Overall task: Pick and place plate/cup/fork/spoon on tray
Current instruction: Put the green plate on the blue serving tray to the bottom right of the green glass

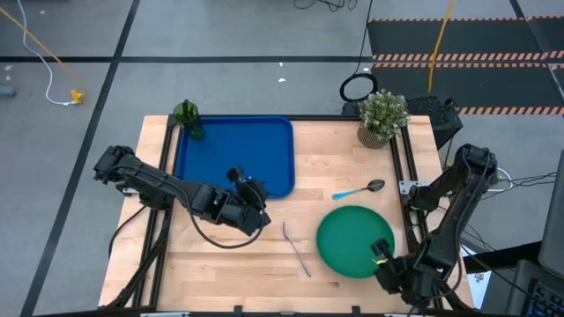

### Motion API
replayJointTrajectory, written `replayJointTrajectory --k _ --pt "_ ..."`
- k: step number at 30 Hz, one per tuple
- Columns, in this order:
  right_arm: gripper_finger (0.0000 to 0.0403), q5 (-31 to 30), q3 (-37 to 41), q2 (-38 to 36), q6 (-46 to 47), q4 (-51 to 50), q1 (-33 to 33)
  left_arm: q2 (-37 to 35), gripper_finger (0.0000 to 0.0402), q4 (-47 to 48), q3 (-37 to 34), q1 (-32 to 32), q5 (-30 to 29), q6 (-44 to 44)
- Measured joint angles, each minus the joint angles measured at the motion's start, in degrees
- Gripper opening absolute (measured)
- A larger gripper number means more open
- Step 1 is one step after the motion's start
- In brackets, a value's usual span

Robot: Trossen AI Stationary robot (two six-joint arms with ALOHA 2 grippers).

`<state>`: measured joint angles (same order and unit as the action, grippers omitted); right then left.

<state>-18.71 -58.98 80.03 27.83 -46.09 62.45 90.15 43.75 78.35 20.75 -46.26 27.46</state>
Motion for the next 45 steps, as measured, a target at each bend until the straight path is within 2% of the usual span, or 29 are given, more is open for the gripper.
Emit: replayJointTrajectory --k 5,9,14,18,23,32,35,40,45 --pt "0.0000 -4.28 -4.60 0.00 -6.23 -6.19 -5.14 -1.65 0.0145 2.99 0.04 0.55 0.37 -1.39" --pt "0.0000 -6.19 -7.09 -0.02 -14.27 -7.26 -10.20 -3.65 0.0145 7.49 0.04 1.30 0.68 1.33" --pt "0.0000 -11.81 -9.22 -0.03 -19.93 -5.30 -17.82 -5.37 0.0145 11.95 0.04 2.95 0.57 5.16" --pt "0.0000 -10.93 -9.53 -0.02 -25.36 -1.57 -25.23 -5.79 0.0145 13.88 0.04 4.91 0.37 6.84" --pt "0.0000 -5.13 -9.53 -0.02 -34.83 4.72 -33.61 -6.53 0.0145 15.91 0.04 6.43 -0.42 7.37" --pt "0.0000 3.76 -9.53 0.92 -49.33 13.43 -44.68 -6.64 0.0145 21.02 0.04 8.64 -3.53 12.15" --pt "0.0000 6.24 -9.53 2.22 -54.02 16.72 -48.19 -6.64 0.0145 22.49 0.04 9.14 -5.06 14.21" --pt "0.0000 14.23 -9.53 5.52 -60.90 22.78 -54.81 -6.64 0.0145 25.04 0.04 10.27 -7.55 17.94" --pt "0.0000 19.98 -9.53 8.95 -64.98 29.74 -61.39 -6.64 0.0145 27.51 0.04 10.67 -12.32 22.19"
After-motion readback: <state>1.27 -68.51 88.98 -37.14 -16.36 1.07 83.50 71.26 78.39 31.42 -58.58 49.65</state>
